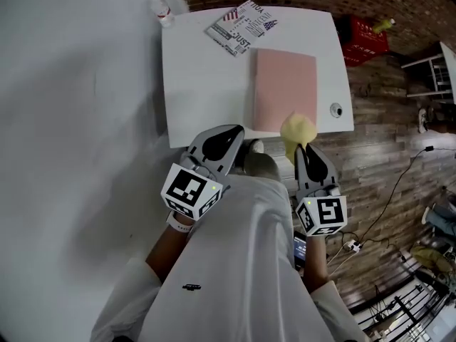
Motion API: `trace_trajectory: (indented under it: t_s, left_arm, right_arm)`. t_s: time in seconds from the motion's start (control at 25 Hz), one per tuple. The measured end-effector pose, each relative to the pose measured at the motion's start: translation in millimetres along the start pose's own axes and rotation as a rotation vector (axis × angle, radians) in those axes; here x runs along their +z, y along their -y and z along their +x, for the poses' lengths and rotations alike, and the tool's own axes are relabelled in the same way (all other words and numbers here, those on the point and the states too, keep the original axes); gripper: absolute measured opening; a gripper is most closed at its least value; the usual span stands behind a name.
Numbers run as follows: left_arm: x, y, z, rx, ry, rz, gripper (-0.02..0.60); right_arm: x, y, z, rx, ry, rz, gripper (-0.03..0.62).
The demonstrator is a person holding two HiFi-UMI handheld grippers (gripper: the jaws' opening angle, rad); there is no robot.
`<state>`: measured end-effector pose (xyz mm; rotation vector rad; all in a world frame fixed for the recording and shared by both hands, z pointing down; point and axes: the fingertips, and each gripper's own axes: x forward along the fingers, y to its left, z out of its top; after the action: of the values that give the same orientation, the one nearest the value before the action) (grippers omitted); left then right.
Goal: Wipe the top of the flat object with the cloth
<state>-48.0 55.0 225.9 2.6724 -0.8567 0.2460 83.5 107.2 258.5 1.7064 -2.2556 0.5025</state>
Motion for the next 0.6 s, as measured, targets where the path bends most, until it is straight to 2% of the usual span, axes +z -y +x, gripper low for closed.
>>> trace_trajectory:
  t_s: [0.28,0.6]
  left_arm:
    - [-20.6,-16.4,34.9,0.015,-0.08,-0.063,0.018]
    - [-53.1,-28.7,51.8,0.059,-0.145,-0.072,0.018]
  right_arm:
    - [5.4,9.2,44.0,0.093,0.003,0.005,0.035]
    - [-10.9,3.9,87.7,0.154,0.02,0.058,0.039]
